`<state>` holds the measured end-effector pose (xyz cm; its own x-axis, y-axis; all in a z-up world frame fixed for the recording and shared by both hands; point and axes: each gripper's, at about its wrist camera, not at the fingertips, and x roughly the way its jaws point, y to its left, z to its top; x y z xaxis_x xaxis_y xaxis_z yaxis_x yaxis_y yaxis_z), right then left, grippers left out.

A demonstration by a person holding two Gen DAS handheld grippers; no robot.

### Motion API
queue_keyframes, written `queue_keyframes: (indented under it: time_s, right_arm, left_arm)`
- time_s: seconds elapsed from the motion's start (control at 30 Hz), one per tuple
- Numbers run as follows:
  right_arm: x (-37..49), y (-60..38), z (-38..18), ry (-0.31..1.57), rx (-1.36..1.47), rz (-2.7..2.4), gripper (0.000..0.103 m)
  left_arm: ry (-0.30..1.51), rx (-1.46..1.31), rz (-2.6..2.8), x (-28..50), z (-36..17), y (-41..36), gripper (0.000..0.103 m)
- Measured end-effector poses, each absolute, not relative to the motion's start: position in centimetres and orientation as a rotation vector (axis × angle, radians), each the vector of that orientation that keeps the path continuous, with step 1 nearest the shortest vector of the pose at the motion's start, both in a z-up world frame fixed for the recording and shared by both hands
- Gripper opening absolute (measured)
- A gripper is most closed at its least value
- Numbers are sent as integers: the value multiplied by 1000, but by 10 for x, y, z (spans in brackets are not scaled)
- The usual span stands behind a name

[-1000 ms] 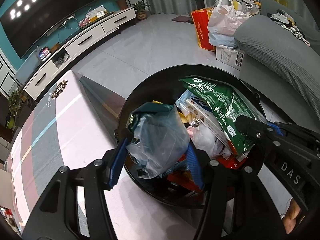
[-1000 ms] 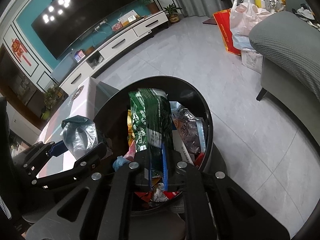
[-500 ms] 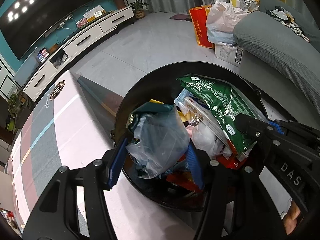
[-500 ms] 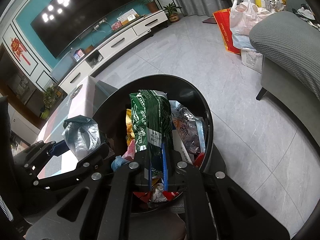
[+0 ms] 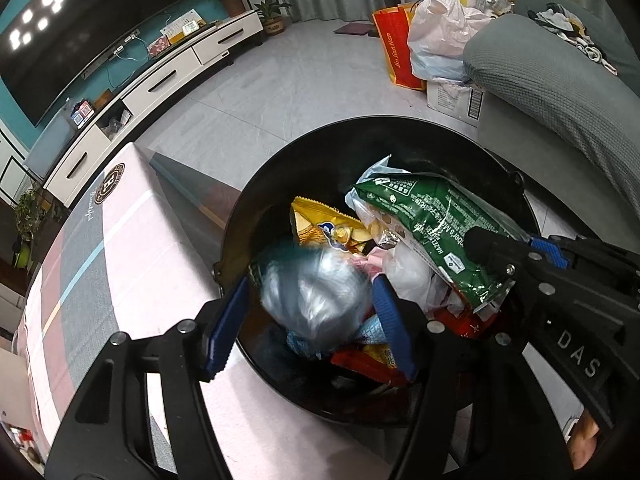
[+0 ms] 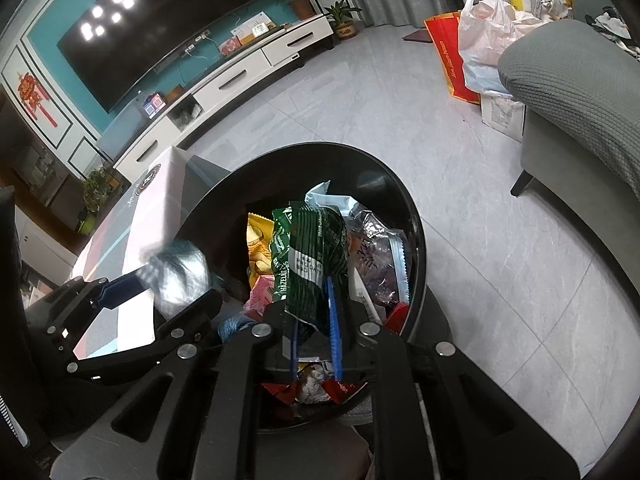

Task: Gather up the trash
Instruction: 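Lower both tools into the black bin and open them to release the bag and packet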

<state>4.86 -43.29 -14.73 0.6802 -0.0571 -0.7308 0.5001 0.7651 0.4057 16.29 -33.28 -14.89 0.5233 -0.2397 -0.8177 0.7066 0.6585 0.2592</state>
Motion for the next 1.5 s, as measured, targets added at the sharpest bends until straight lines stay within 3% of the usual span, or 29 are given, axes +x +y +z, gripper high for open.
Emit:
queue_keyframes:
  time_s: [0.27, 0.47, 1.17, 1.3, 1.5]
  right_arm:
    - [50, -433, -148, 773, 634, -338, 15]
    - [51, -432, -149, 779, 638, -341, 26]
    - [49, -433, -143, 773, 634, -355, 30]
    - [48, -433, -140, 769, 632, -360, 36]
    - [46, -432, -135, 762, 628, -367, 38]
  left_arm:
    - [840, 630, -614, 163, -151, -333, 71]
    - [840, 622, -613, 164, -150, -332, 75]
    - [816, 614, -604, 164, -142, -328, 80]
    - [809, 612, -602, 164, -139, -327, 83]
    - [799, 602, -603, 163, -134, -323, 87]
